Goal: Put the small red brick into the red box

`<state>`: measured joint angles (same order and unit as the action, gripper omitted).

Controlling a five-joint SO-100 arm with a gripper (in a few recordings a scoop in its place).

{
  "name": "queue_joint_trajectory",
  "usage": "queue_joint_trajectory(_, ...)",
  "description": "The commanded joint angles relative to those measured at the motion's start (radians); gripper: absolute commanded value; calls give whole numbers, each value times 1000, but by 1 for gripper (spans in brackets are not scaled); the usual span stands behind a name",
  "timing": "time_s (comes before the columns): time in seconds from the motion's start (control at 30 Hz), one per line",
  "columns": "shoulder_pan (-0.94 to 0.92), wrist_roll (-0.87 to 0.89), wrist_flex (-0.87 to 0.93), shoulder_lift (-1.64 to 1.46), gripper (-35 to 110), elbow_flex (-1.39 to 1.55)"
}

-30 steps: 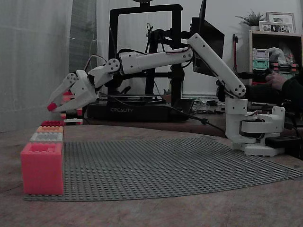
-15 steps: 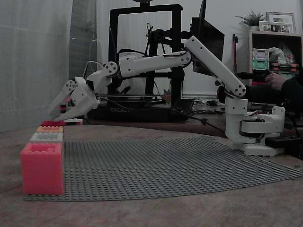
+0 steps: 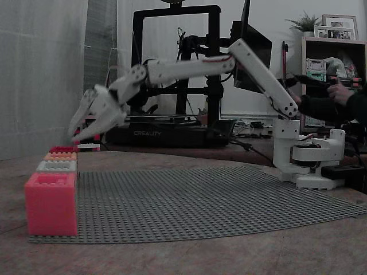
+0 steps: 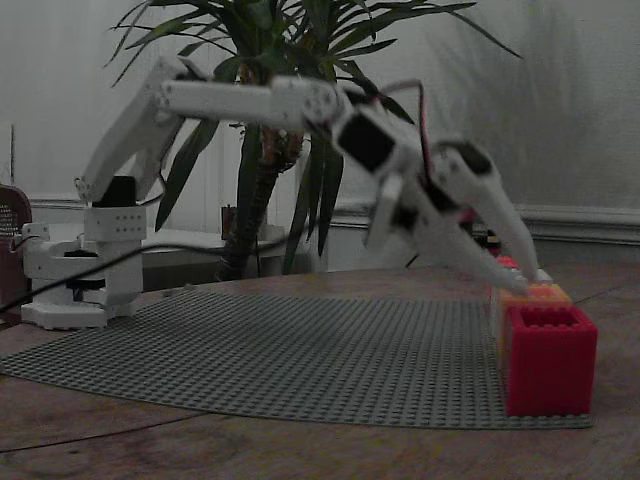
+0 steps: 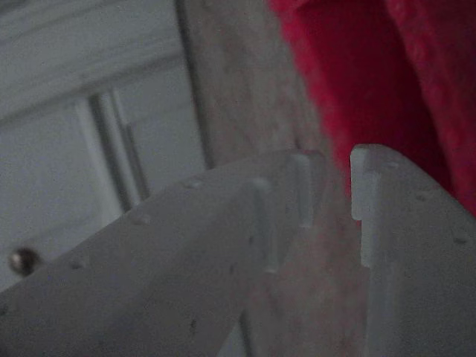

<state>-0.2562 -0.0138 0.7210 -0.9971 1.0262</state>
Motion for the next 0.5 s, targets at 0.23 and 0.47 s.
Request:
queue_joint_trajectory(0.23,104,-167,224,-838,0,831)
queue_joint_trajectory(0.47,187,-179,252,-1267,0,1370)
